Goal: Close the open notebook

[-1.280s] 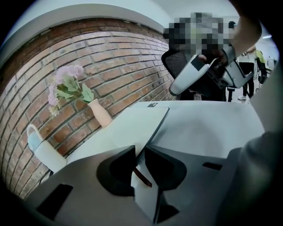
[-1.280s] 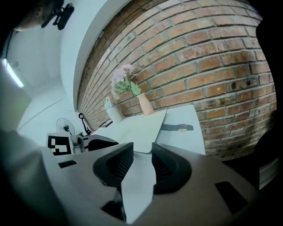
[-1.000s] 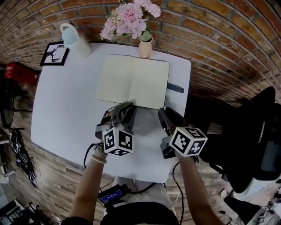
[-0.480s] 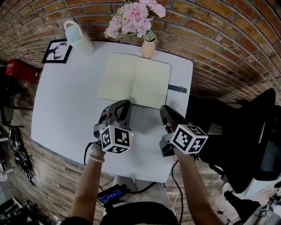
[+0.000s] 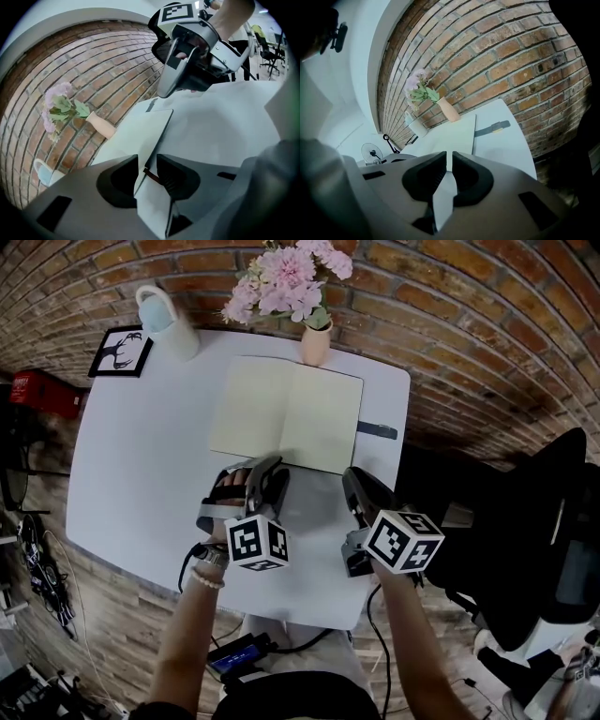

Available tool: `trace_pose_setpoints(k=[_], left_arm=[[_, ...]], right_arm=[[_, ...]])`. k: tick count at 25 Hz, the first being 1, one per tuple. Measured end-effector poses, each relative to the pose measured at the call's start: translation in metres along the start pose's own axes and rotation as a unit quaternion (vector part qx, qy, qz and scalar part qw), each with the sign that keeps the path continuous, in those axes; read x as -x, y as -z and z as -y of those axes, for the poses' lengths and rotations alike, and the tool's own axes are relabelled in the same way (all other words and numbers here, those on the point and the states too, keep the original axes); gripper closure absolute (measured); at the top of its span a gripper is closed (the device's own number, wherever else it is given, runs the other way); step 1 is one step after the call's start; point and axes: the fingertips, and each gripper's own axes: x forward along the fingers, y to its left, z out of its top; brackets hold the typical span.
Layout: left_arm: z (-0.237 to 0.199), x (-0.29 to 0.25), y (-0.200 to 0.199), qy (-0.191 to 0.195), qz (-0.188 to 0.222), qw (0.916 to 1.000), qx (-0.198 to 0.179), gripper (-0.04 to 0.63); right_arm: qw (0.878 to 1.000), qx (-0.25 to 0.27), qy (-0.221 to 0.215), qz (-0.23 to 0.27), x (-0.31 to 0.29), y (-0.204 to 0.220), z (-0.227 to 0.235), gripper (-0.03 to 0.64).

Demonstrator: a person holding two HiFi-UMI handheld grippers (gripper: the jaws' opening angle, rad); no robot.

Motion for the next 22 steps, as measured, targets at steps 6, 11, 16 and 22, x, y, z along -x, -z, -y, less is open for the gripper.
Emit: trace_pose_setpoints(k=[6,11,16,22], left_arm=[[-0.003,-0.005,-0.005,-0.017,-0.008,0.9988,-0.046,0.474],[-0.002,-0.006,-0.009,-0.039,-0.009,0.9956,-0.085,0.495],[0.001,-0.005,-0.008,-0.052,-0.002,0.9967,-0.061,0.537],[-0.002,-0.003,-0.01,-0.051,0.011,0.9985,-0.017,0.538]], right_arm=[[1.0,0.002,0.006,0.001,0.006,0.002,0.003,0.558],[1.0,0.002,0.014,0.001,0.01,0.002,0.009,0.558],[1.0,0.0,0.015,-0.005,0.013,0.005,0.013,0.557],[1.0,-0.019,0.004,-0.02,0.009,0.01,0.018,0.554]])
